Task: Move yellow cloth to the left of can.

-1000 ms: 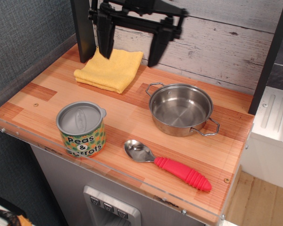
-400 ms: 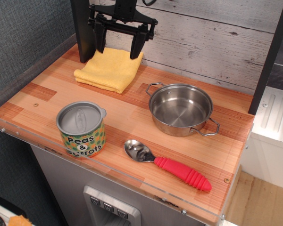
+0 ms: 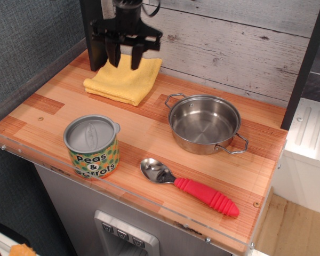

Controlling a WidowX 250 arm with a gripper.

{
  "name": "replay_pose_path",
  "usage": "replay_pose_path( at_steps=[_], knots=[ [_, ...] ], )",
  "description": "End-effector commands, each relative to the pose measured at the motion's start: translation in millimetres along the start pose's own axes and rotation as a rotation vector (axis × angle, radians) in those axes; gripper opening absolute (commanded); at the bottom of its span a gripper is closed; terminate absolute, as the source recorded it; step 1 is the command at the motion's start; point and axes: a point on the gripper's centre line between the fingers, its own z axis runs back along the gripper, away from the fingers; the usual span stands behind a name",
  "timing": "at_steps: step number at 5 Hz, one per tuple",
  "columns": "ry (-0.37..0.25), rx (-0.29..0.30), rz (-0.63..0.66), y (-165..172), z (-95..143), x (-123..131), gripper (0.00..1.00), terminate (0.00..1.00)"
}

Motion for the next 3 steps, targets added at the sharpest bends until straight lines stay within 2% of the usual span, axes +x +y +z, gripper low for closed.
replay_pose_path(
  at_steps=[1, 2, 3],
  knots=[
    [-0.034, -0.024, -0.104, 11, -6, 23, 0.00, 0.00],
    [-0.021, -0.047, -0.181, 9, -17, 25, 0.00, 0.00],
    [-0.009, -0.054, -0.195, 11, -24, 22, 0.00, 0.00]
  ],
)
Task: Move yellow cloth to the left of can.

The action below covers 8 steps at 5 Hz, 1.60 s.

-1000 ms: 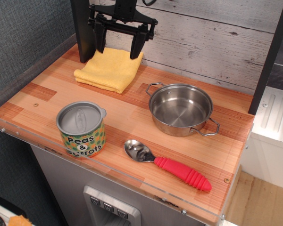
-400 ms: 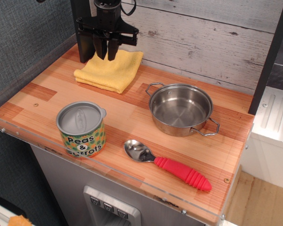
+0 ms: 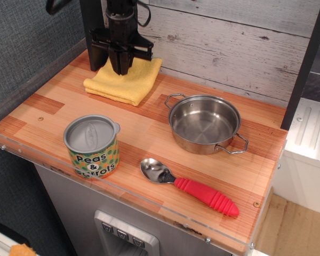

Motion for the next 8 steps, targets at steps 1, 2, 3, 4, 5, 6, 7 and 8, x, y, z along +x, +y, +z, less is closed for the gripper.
replay_pose_path(
  at_steps=[1, 2, 3, 4, 5, 6, 7, 8],
  knots=[
    [0.015, -0.027, 0.005, 13, 5, -1, 0.00, 0.00],
    [0.029, -0.011, -0.021, 10, 6, -12, 0.00, 0.00],
    [0.042, -0.010, -0.013, 6, 10, -27, 0.00, 0.00],
    [0.062, 0.014, -0.007, 5, 11, -39, 0.00, 0.00],
    [0.074, 0.020, 0.023, 12, 10, -52, 0.00, 0.00],
    [0.084, 0.021, 0.054, 23, 5, -67, 0.00, 0.00],
    [0.107, 0.082, 0.093, 33, -2, -81, 0.00, 0.00],
    [0.121, 0.121, 0.132, 50, -5, -92, 0.00, 0.00]
  ],
)
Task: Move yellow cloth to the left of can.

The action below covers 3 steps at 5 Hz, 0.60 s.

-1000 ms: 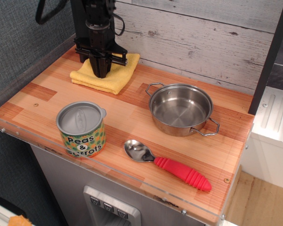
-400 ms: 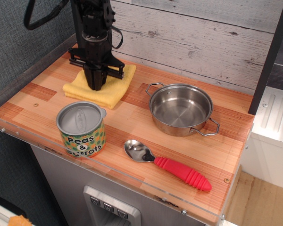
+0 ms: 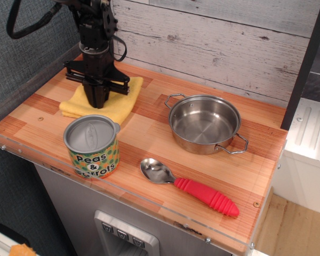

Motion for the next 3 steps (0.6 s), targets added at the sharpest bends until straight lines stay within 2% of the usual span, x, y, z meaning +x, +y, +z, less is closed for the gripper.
replay_pose_path(
  at_steps=[1, 3],
  knots=[
    [0.023, 0.064, 0.039, 36, -3, -23, 0.00, 0.00],
    [0.016, -0.038, 0.033, 49, -1, -45, 0.00, 0.00]
  ],
)
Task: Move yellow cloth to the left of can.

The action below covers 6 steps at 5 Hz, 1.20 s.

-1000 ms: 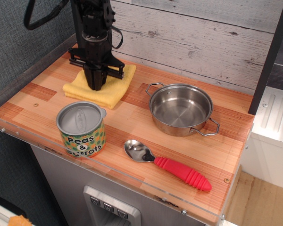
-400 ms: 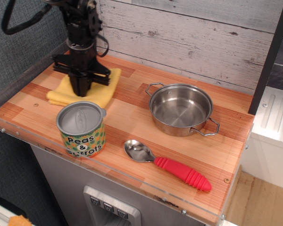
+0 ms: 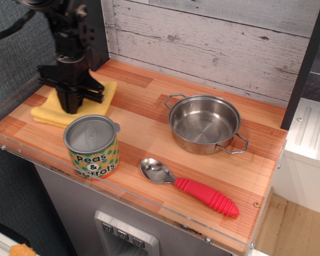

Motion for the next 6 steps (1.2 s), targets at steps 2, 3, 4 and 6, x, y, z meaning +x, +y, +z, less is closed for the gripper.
replay_pose_path(
  at_steps=[2, 3, 4, 6],
  knots=[
    [-0.027, -0.057, 0.089, 23, 16, -16, 0.00, 0.00],
    [-0.052, -0.043, 0.163, 24, 26, -13, 1.00, 0.00],
    [-0.082, -0.013, 0.169, 22, 42, -6, 1.00, 0.00],
    [-0.138, 0.003, 0.226, 33, 70, -4, 1.00, 0.00]
  ],
)
